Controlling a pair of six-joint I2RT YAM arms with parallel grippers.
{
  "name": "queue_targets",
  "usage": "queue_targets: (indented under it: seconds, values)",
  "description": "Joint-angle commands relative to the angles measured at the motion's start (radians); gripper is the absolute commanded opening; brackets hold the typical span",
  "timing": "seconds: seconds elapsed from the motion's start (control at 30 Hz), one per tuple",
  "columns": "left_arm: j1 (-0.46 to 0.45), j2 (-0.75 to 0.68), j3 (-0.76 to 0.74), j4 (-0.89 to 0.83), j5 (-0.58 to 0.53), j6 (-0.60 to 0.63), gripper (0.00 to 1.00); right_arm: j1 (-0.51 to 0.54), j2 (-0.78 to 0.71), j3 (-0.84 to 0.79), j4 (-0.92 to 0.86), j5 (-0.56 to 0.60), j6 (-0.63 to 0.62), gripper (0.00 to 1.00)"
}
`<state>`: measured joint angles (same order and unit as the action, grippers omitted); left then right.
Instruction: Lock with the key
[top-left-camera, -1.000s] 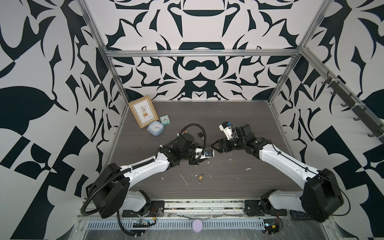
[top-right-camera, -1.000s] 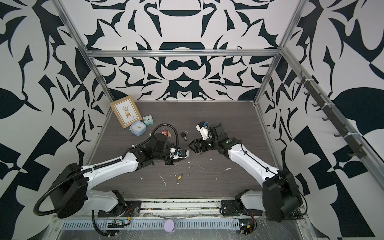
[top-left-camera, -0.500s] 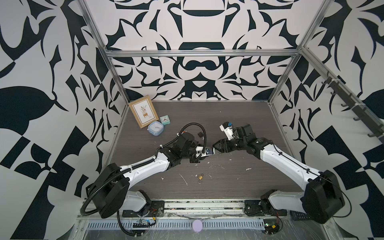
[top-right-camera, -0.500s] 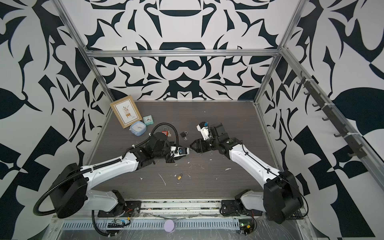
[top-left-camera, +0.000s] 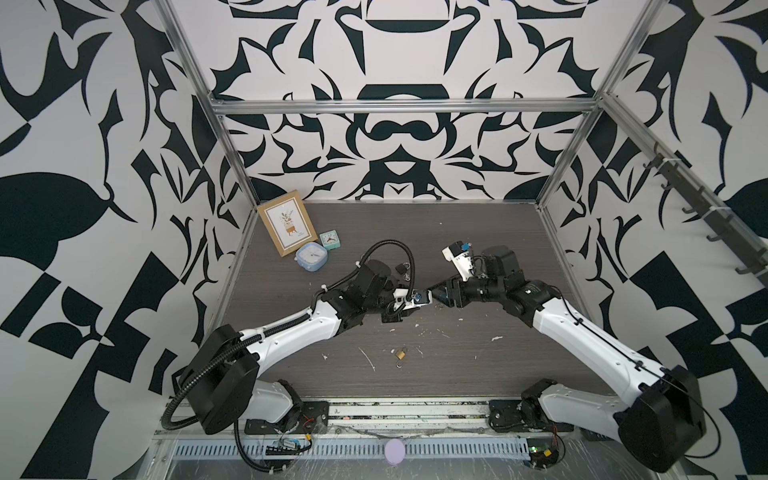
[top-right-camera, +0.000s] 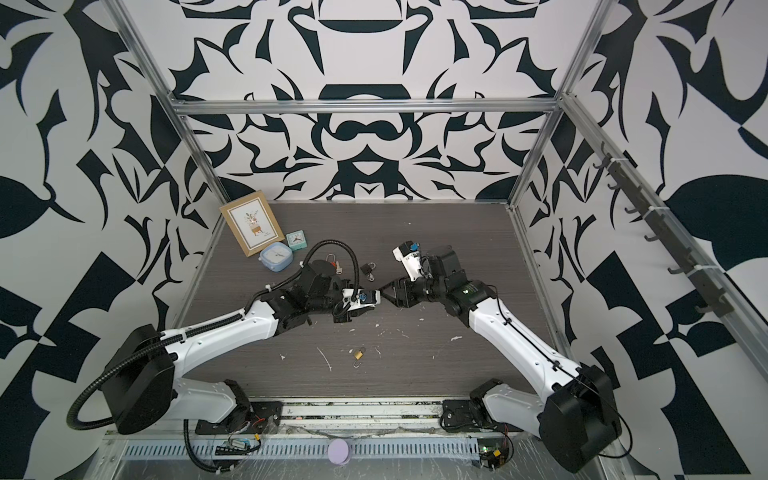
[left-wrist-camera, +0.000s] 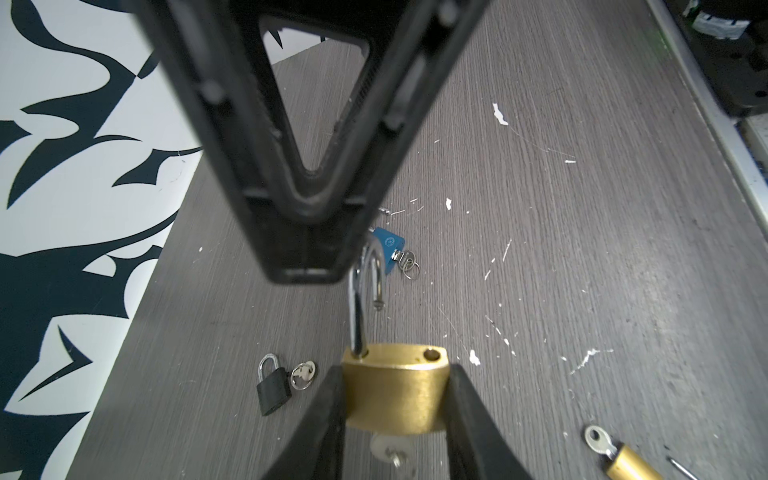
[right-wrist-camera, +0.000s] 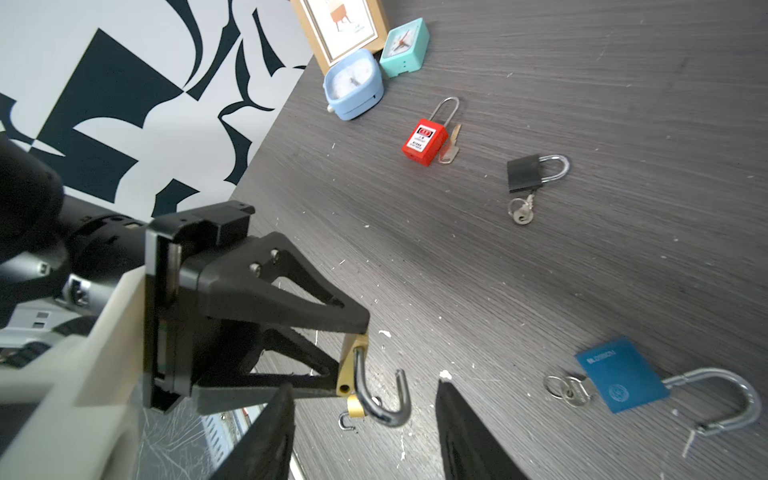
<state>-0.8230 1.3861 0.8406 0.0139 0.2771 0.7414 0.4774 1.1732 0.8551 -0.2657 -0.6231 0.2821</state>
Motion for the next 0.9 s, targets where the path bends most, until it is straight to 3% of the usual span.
queue_targets:
  seconds: [0.0,0.13,0.87]
  values:
    - [-0.001,0.011,0.04,-0.027,0.031,-0.003,0.0,0.017,0.009,0.0,0.01,-0.058,-0.028,0.49]
    - [0.003,0.013,0.044,-0.026,0.032,-0.007,0.0,0.027,0.021,0.003,-0.003,-0.051,-0.035,0.41]
    - [0.01,0.0,0.034,-0.003,0.024,-0.021,0.0,0.039,0.053,0.0,-0.017,0.002,-0.04,0.29]
